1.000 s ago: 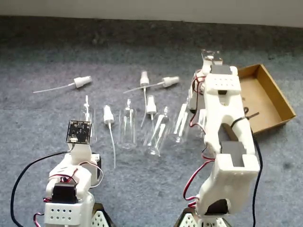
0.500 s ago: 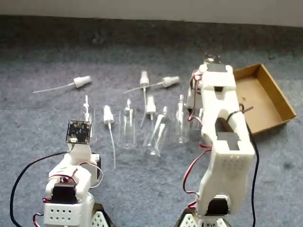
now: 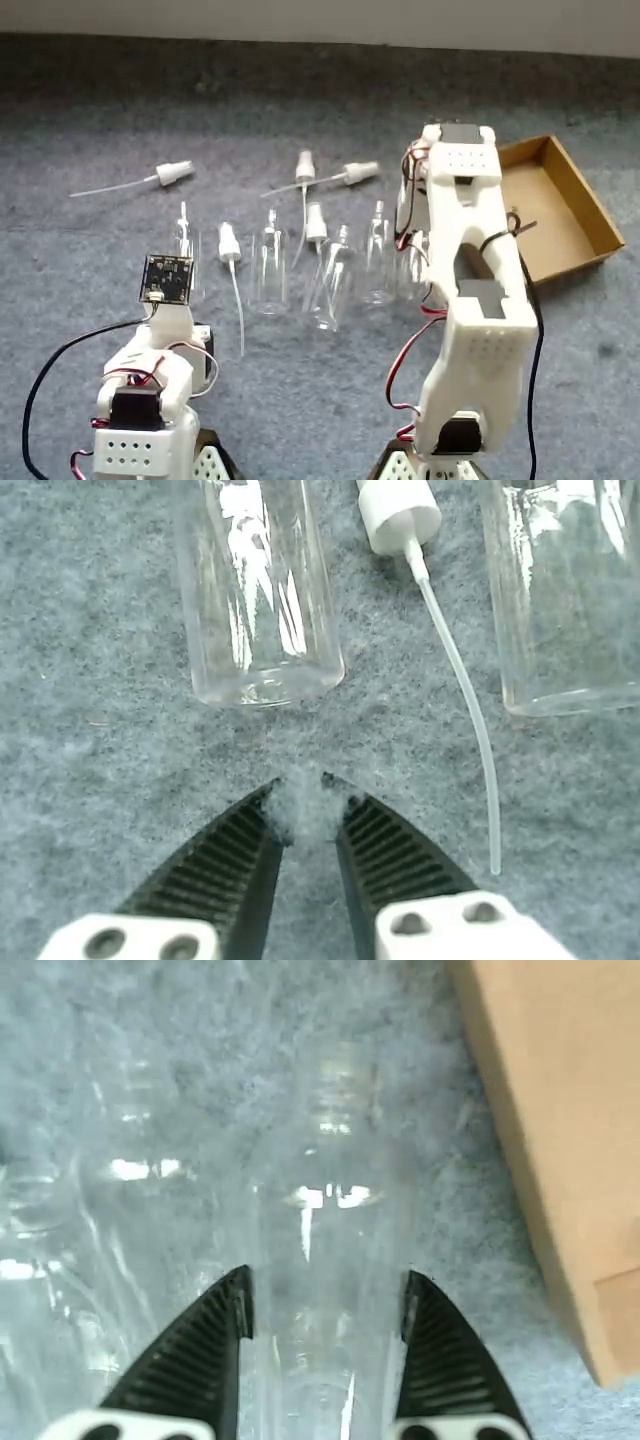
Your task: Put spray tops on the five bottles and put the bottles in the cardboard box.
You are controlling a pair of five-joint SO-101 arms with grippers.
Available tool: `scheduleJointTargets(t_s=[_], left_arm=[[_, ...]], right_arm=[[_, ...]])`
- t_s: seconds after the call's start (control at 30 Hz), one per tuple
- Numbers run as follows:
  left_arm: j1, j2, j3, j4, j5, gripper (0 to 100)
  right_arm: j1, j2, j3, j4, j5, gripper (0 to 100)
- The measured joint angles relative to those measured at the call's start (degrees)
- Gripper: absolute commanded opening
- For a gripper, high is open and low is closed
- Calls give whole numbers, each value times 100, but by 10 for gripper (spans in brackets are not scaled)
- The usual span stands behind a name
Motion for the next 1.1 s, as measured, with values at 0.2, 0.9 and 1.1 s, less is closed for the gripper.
scheduleJointTargets(t_s=[0.2,0.9,1.1], left_arm=[[0,0,0,0,0,11],[0,0,0,0,0,11],[0,0,0,0,0,11]], right_arm=[[0,-905,-97,440,651,46],[-9,-6286,4756,-545,1468,46],[-9,-7270,6760,-1846,1591,46]])
